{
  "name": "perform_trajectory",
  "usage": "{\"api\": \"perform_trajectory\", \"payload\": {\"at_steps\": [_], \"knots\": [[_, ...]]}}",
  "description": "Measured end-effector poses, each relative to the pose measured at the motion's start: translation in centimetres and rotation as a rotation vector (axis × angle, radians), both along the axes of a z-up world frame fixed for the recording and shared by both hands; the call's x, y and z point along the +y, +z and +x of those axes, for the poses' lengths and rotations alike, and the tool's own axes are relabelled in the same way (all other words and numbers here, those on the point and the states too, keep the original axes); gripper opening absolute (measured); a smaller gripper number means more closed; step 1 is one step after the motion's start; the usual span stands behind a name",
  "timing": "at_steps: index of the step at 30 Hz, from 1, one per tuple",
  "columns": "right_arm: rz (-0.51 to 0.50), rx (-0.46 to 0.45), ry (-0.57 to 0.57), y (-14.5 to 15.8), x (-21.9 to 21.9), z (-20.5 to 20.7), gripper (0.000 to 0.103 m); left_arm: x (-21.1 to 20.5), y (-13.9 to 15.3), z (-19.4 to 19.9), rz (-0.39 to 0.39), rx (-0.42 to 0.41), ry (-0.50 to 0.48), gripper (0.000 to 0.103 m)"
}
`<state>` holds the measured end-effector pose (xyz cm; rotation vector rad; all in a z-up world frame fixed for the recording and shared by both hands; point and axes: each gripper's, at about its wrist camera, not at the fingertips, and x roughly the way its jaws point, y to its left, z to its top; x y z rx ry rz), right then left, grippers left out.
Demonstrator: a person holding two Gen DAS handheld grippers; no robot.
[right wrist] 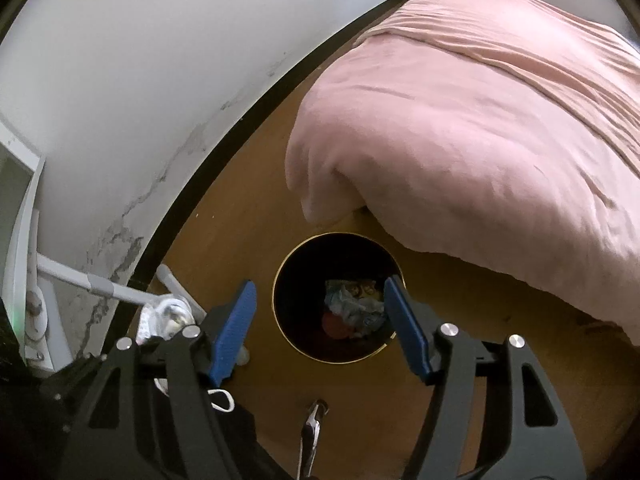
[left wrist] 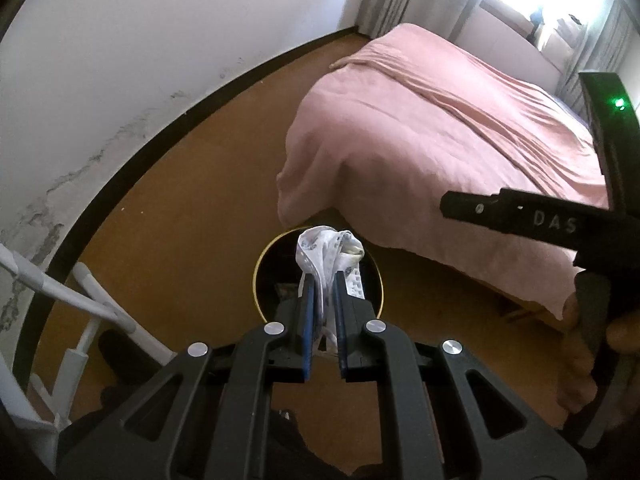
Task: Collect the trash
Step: 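Open both tools over the bin to drop the sock and wrapper, then move both tools back over the desk toward the plastic bags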
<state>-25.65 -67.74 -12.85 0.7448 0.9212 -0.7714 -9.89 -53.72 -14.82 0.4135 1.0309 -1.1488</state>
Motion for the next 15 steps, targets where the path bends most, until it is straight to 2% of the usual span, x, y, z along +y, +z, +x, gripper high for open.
{"api": "perform_trajectory", "payload": {"at_steps": [5,7,9,10,11,12,15], "knots": [[-0.043,-0.023,-0.087,1.0,-0.7,-1.6,0.065,-2.4,-0.2,-1.2,0.006,-0.041,-0.067,0.009],[-0.063,-0.033,-0.124,1.5,-0.9,-2.2,0.065,-3.4,-0.2,-1.4,0.000,-0.020,-0.081,0.011],[-0.075,-0.047,-0.150,1.9,-1.1,-2.8,0.066,-4.2,-0.3,-1.5,0.008,-0.011,-0.092,0.019],[-0.081,-0.052,-0.163,2.0,-1.2,-3.0,0.066,-4.8,-0.3,-1.6,0.014,-0.023,-0.097,0.034],[-0.081,-0.053,-0.168,2.1,-1.3,-3.2,0.066,-5.0,-0.1,-1.7,0.015,-0.039,-0.095,0.055],[-0.079,-0.055,-0.170,2.0,-1.4,-3.3,0.067,-5.2,0.1,-1.7,0.012,-0.050,-0.092,0.061],[-0.081,-0.057,-0.175,2.1,-1.5,-3.5,0.067,-5.2,0.9,-1.8,0.001,-0.065,-0.090,0.063]]}}
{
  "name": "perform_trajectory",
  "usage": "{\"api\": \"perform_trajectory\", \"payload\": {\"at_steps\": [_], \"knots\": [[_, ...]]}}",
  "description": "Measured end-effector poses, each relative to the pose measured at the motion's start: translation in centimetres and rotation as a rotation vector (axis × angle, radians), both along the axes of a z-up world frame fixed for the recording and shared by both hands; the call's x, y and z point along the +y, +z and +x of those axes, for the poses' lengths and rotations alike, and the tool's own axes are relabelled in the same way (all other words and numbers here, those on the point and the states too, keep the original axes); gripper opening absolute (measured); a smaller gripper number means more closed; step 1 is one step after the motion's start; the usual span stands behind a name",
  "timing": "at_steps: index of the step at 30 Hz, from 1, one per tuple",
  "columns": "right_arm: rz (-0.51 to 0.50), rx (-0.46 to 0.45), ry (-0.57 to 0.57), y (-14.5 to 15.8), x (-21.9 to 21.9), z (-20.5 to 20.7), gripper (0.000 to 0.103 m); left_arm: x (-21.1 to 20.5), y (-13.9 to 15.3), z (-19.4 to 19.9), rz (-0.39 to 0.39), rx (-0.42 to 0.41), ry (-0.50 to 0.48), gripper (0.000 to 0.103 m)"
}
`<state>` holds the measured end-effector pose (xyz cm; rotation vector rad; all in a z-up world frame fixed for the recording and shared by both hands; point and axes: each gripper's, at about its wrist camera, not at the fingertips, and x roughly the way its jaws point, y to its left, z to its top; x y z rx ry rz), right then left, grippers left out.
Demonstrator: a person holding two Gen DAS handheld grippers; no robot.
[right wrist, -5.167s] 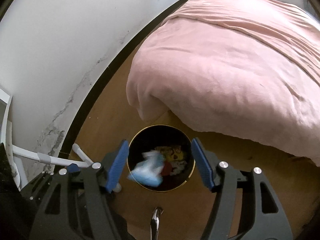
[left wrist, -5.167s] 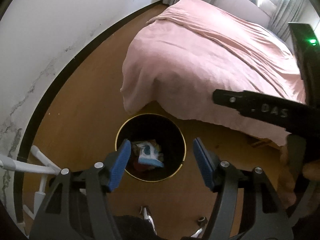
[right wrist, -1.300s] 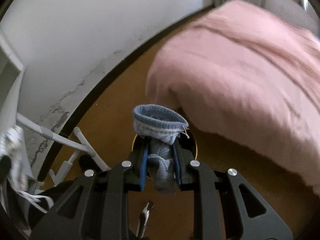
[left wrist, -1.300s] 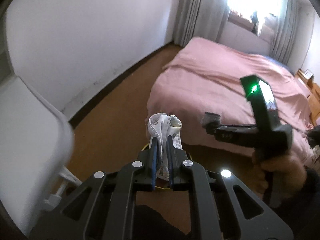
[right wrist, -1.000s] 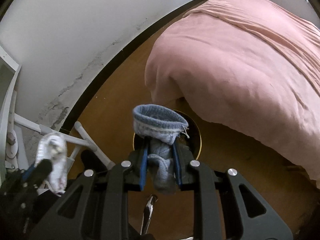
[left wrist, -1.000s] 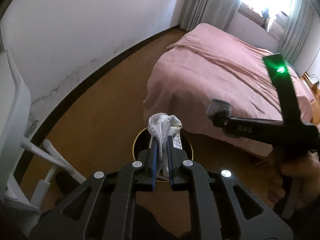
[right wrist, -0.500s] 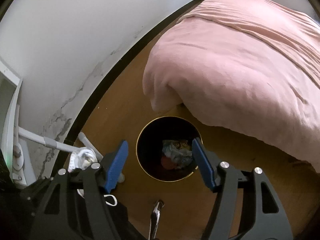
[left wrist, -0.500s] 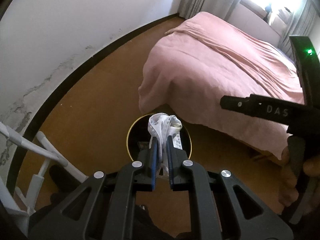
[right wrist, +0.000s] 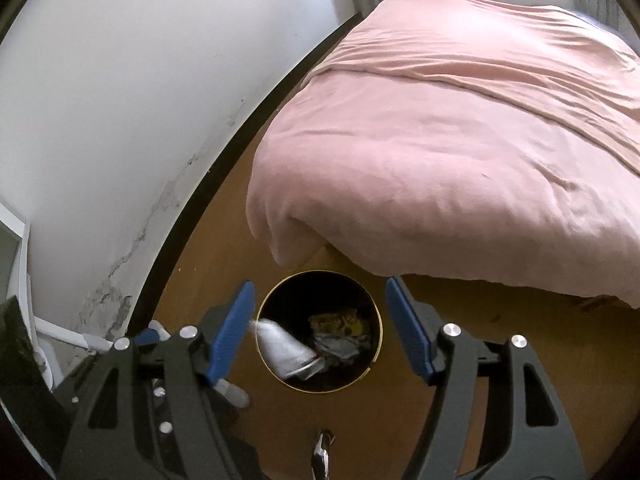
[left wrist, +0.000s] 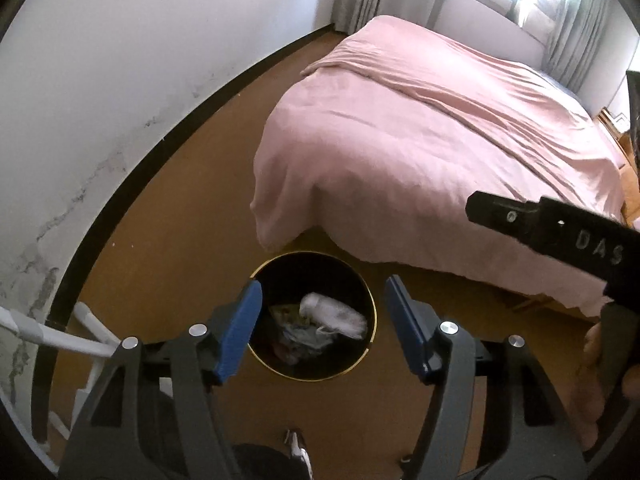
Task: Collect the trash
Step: 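Move both tools back over the desk toward the plastic bags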
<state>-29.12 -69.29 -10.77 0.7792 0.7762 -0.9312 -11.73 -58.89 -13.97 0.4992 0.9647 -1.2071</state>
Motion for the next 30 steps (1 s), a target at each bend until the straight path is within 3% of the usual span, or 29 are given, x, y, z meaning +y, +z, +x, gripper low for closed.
{"api": "perform_trajectory", "payload": {"at_steps": [4,7,13,17,23,26,30], "knots": [[0.005,-0.001,0.003,-0.1,0.0,0.1,0.067,1.2,0.9,0.0,0.012,-0.013,0.009,0.065],[-0.005,-0.014,0.017,0.2,0.2,0.1,0.067,2.8,2.9,-0.4,0.007,-0.022,0.008,0.075],[-0.107,-0.024,0.081,2.4,2.2,1.5,0.068,7.8,9.3,-1.0,-0.087,-0.051,-0.029,0.086],[-0.172,0.017,0.190,3.6,5.1,4.4,0.068,14.4,14.2,0.3,-0.162,-0.101,0.005,0.091],[-0.235,-0.037,0.446,7.9,13.2,10.8,0.068,27.8,18.1,6.7,-0.175,-0.181,0.263,0.091],[-0.236,-0.087,0.649,10.1,19.2,15.0,0.068,35.7,18.4,10.0,-0.141,-0.236,0.448,0.091],[-0.163,-0.168,0.922,12.3,27.5,21.4,0.068,45.9,17.7,13.3,-0.092,-0.222,0.662,0.091]]}}
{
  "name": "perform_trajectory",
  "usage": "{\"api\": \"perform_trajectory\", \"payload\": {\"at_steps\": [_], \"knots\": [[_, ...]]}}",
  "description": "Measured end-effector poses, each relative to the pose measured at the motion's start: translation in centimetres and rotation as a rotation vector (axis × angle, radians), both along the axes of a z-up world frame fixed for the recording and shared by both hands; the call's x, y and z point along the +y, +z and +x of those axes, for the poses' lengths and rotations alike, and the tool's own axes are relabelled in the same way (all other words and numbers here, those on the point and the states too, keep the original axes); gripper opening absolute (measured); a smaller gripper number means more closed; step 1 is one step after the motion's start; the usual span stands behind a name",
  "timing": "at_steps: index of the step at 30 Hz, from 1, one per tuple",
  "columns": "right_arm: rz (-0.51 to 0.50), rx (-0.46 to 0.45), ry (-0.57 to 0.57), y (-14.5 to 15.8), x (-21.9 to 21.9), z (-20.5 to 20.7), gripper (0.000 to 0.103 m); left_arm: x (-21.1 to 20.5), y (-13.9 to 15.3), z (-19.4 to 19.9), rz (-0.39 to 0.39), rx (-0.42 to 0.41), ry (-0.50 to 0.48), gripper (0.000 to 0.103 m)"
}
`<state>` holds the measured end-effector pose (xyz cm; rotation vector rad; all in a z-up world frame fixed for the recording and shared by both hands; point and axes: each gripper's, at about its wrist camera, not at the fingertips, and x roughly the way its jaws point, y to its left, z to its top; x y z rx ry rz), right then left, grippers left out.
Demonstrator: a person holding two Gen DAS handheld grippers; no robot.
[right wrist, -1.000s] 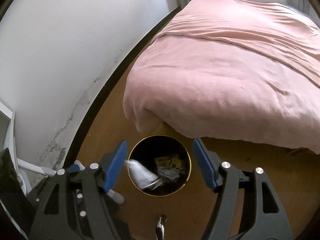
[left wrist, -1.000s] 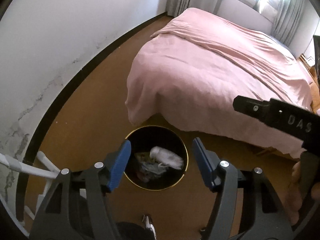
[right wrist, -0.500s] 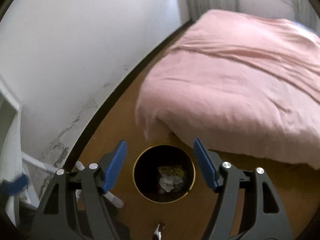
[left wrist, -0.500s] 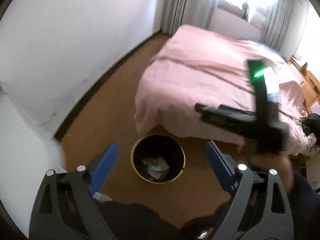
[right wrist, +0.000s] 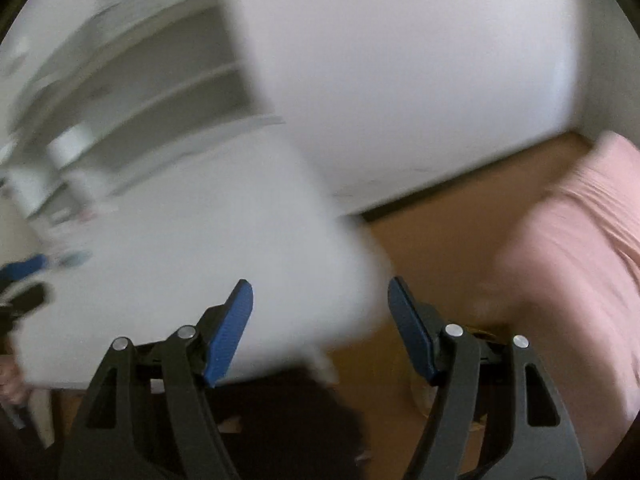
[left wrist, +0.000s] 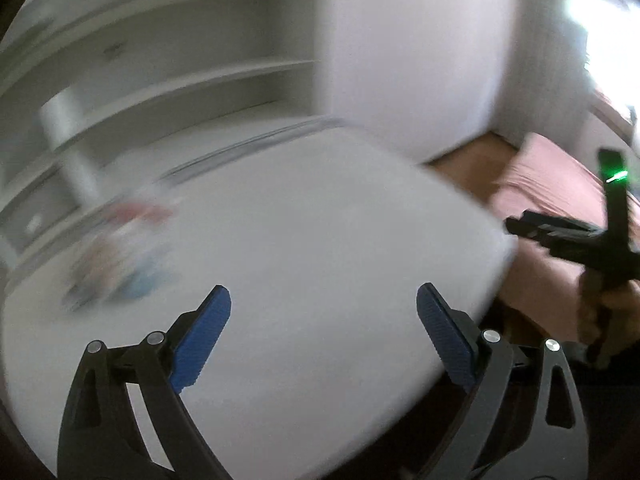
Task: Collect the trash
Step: 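Move both tools back over the desk toward the plastic bags, then grasp the clear plastic bag with the right tool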
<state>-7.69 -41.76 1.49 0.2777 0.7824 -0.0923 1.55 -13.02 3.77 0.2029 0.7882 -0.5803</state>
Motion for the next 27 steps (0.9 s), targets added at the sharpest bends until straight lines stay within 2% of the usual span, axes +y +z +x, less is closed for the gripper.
{"api": "perform_trajectory", "payload": {"at_steps": [2,5,8,12,16,20,23,24,27], "knots": [[0.024,0.007,0.135,0.7,4.8,3.7,0.068,5.0,-0.3,0.9,-0.005,-0.004,0.113,0.091],[0.037,0.021,0.274,1.2,10.9,8.8,0.068,10.6,-0.7,1.5,-0.026,-0.004,0.245,0.091],[0.039,0.055,0.367,0.7,15.9,13.8,0.068,15.7,-1.4,2.0,-0.057,0.009,0.352,0.091],[0.042,0.116,0.427,-0.4,20.3,20.0,0.068,20.3,-2.5,2.5,-0.087,0.038,0.428,0.091],[0.085,0.154,0.408,-1.3,22.0,25.0,0.066,21.7,-3.1,3.7,-0.102,0.057,0.456,0.091],[0.135,0.223,0.409,-3.0,22.7,28.4,0.064,22.1,-3.6,5.9,-0.071,0.047,0.427,0.091],[0.154,0.264,0.425,-4.2,23.3,29.4,0.050,21.4,-4.1,7.9,-0.040,0.049,0.403,0.091],[0.159,0.269,0.433,-4.4,23.4,29.3,0.036,21.1,-4.3,8.9,-0.030,0.051,0.405,0.091],[0.158,0.232,0.450,-3.5,23.6,28.6,0.031,20.2,-4.8,11.1,-0.021,0.063,0.375,0.091]]}}
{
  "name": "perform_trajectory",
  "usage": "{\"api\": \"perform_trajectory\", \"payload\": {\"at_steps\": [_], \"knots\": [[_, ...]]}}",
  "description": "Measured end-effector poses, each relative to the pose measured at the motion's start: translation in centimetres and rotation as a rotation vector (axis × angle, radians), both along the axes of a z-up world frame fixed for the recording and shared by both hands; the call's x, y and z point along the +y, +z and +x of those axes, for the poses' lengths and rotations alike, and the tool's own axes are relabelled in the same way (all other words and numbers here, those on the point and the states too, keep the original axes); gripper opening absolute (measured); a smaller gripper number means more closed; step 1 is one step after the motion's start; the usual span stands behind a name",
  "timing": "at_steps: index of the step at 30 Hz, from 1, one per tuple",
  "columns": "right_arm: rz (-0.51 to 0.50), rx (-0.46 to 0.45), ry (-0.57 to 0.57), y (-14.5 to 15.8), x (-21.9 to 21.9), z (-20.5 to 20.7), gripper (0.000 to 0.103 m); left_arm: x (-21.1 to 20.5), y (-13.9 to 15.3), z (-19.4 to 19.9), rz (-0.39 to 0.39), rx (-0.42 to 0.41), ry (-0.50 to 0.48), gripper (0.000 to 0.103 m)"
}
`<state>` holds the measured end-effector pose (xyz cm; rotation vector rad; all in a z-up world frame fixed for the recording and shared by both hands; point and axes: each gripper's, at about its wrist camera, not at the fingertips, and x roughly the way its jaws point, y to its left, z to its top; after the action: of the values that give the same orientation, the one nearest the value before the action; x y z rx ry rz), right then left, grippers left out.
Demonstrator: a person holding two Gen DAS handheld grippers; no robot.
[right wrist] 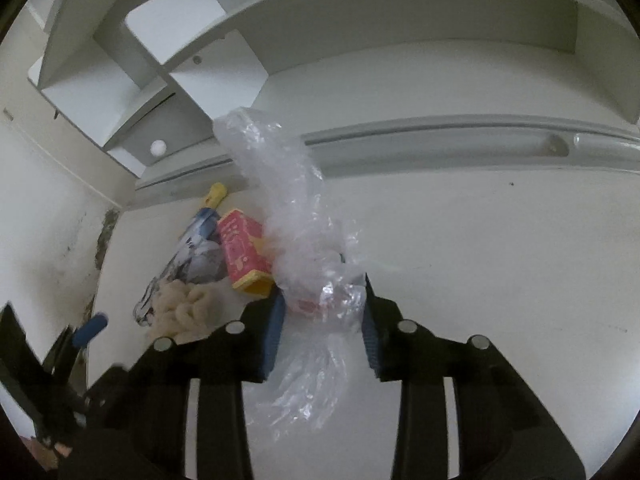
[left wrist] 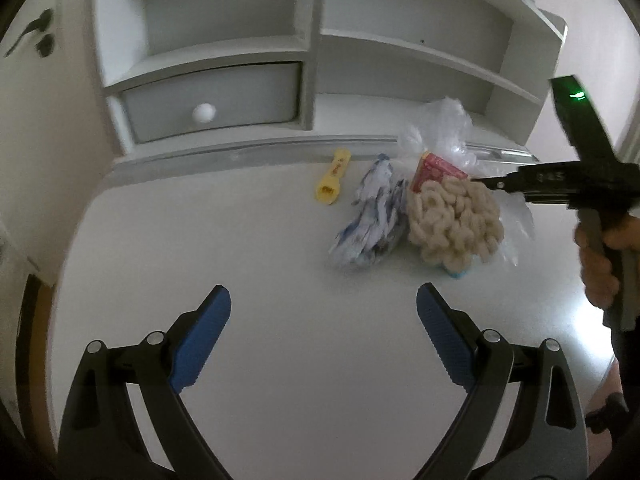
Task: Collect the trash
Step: 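Grasp the clear plastic bag with the right tool, then grasp the crumpled white-and-blue wrapper with the left tool, then carry the clear bag and crumpled wrapper to the bin with both tools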
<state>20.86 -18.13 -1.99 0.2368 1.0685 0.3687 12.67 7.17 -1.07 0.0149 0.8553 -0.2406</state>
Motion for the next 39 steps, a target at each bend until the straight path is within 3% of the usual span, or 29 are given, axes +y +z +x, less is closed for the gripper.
{"api": "perform_trajectory", "payload": {"at_steps": [7,9,12,13,14,16,21,26,31,35,39], "knots": [[0.023,-0.083,-0.008,3.3,-2.2,-3.3,0.031,-1.4,-1.4,3.6,0.032,0.022,-0.036,0.090],[0.028,-0.085,-0.014,3.8,-3.0,-4.4,0.031,-1.8,-1.5,4.1,0.045,0.004,-0.035,0.079],[0.060,-0.081,-0.032,4.2,-5.2,-6.8,0.031,-2.0,-1.5,4.5,0.008,0.008,-0.055,0.053],[0.056,-0.087,-0.041,4.3,-5.9,-7.7,0.031,-2.0,-1.3,4.4,-0.010,0.011,-0.062,0.040],[0.047,-0.093,-0.052,4.3,-6.5,-8.6,0.031,-2.1,-1.2,4.3,0.000,0.007,-0.059,0.035],[0.032,-0.102,-0.080,4.5,-8.0,-10.3,0.031,-2.5,-0.3,3.4,0.052,-0.037,-0.032,0.034],[-0.014,-0.145,-0.199,5.7,-13.2,-15.4,0.031,-2.3,2.2,0.8,0.083,-0.087,0.021,0.034],[-0.122,-0.178,-0.376,5.9,-19.8,-21.8,0.031,-4.1,5.2,-2.4,0.054,-0.127,-0.004,0.034],[-0.177,-0.175,-0.613,5.2,-27.8,-28.4,0.031,-11.0,7.1,-5.2,-0.008,-0.145,-0.161,0.034],[-0.254,-0.145,-0.806,3.5,-33.9,-34.6,0.031,-20.8,6.9,-8.9,-0.048,-0.144,-0.385,0.034],[-0.280,-0.054,-0.941,0.6,-39.2,-39.5,0.031,-30.0,6.1,-12.8,-0.090,-0.098,-0.591,0.034]]}}
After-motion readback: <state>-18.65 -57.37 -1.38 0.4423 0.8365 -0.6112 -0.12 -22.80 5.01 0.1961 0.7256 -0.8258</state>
